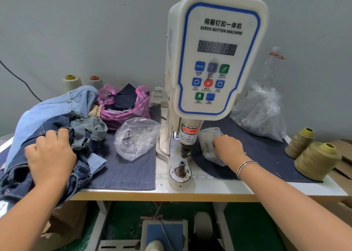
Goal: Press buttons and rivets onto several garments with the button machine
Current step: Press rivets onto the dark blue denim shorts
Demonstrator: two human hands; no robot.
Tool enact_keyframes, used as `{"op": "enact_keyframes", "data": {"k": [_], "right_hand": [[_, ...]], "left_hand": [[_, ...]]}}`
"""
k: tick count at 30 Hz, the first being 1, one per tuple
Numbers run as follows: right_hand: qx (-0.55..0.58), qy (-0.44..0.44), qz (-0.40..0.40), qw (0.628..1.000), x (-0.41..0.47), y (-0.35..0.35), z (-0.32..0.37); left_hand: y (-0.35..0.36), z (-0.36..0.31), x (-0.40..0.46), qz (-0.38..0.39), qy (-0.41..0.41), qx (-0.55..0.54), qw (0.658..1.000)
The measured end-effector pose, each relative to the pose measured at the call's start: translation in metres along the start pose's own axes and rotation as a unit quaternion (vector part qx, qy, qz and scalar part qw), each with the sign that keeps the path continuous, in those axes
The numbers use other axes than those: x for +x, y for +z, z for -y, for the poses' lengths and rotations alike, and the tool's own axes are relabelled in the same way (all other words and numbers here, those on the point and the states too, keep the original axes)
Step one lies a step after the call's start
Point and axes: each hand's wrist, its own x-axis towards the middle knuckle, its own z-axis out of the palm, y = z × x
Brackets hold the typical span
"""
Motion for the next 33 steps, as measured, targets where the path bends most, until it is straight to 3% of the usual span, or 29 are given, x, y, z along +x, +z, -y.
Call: {"op": "enact_keyframes", "data": {"k": [8,11,13,15,16,17,20,21,22,25,31,33], "right_hand": [[0.090,0.032,0.023,0.995,-0.006,-0.007,-0.003],[0.210,0.038,-0.068,0.975,-0.013,-0.003,-0.010],[0.322,0.049,-0.144,0.934,-0.023,-0.003,-0.011],[0.482,0.076,-0.198,0.850,-0.039,-0.008,-0.003],[0.574,0.098,-0.196,0.789,-0.049,-0.011,0.005],[0.666,0.120,-0.168,0.717,-0.061,-0.014,0.015],[0.857,0.171,0.014,0.485,-0.095,-0.014,0.050],[0.878,0.191,0.055,0.436,-0.102,-0.013,0.061],[0.881,0.210,0.077,0.416,-0.107,-0.012,0.070],[0.864,0.231,0.083,0.439,-0.109,-0.012,0.085],[0.867,0.231,0.056,0.437,-0.108,-0.007,0.084],[0.856,0.212,0.009,0.471,-0.109,0.000,0.074]], "left_hand": [[-0.001,-0.001,-0.001,-0.003,-0.006,-0.005,1.000],[-0.002,-0.001,-0.001,-0.003,-0.008,-0.004,1.000],[-0.002,-0.001,-0.001,-0.003,-0.008,-0.005,1.000],[-0.002,-0.002,-0.002,-0.001,-0.009,-0.005,1.000],[-0.002,-0.002,-0.002,-0.002,-0.009,-0.004,1.000],[-0.003,-0.002,-0.002,-0.003,-0.010,-0.003,1.000],[-0.004,-0.003,-0.002,-0.006,-0.010,-0.002,1.000],[-0.005,-0.003,-0.002,-0.008,-0.010,-0.003,1.000],[-0.005,-0.003,-0.002,-0.008,-0.010,-0.003,1.000],[-0.006,-0.004,-0.003,-0.007,-0.013,0.004,1.000],[-0.007,-0.003,-0.002,-0.004,-0.014,-0.005,1.000],[-0.008,-0.004,-0.002,-0.008,-0.015,-0.002,1.000]]}}
